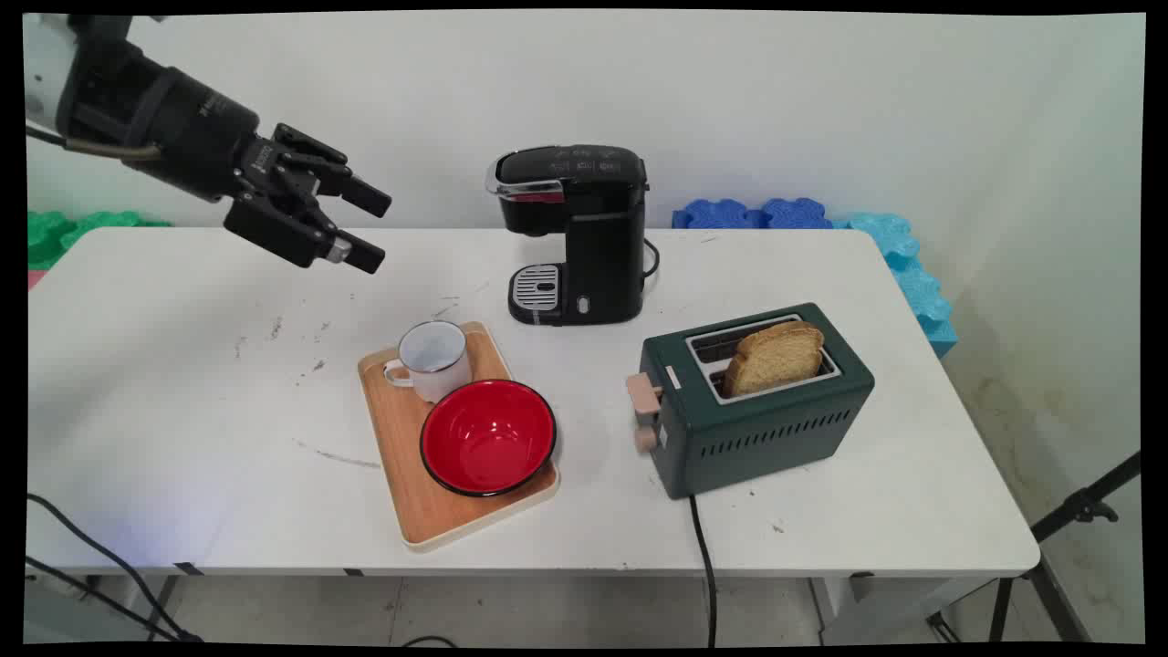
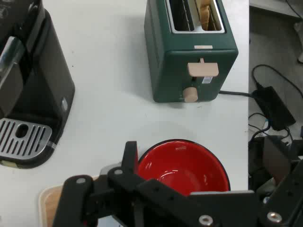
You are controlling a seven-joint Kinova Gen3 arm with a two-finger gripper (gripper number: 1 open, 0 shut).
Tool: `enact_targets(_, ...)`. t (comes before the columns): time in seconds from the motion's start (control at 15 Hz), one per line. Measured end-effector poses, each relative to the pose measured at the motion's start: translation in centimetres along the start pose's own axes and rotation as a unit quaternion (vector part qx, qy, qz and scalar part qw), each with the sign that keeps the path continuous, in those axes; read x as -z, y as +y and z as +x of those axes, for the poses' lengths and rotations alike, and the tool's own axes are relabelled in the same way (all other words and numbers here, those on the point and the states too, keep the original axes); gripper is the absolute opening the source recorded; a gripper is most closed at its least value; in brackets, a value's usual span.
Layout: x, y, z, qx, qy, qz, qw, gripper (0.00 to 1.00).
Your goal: Press the toaster switch
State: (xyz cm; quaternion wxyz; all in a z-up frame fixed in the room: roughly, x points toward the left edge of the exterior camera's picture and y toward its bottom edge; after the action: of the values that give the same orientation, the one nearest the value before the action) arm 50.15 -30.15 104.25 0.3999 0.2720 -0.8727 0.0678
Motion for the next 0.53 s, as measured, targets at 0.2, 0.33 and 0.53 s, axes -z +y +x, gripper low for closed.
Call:
enact_targets(0.2, -0.5, 0.8, 1.4, 0.014, -0.004, 0.004, 0.9999, 1.00)
enact_targets(0.33, -1.1, 1.4, 2.6, 0.021, -0.003, 0.005, 0.9998, 1.00)
enact_targets(0.53, -2.3, 2.3, 4.6, 0.030, 0.000, 0.008, 0.9995, 1.00)
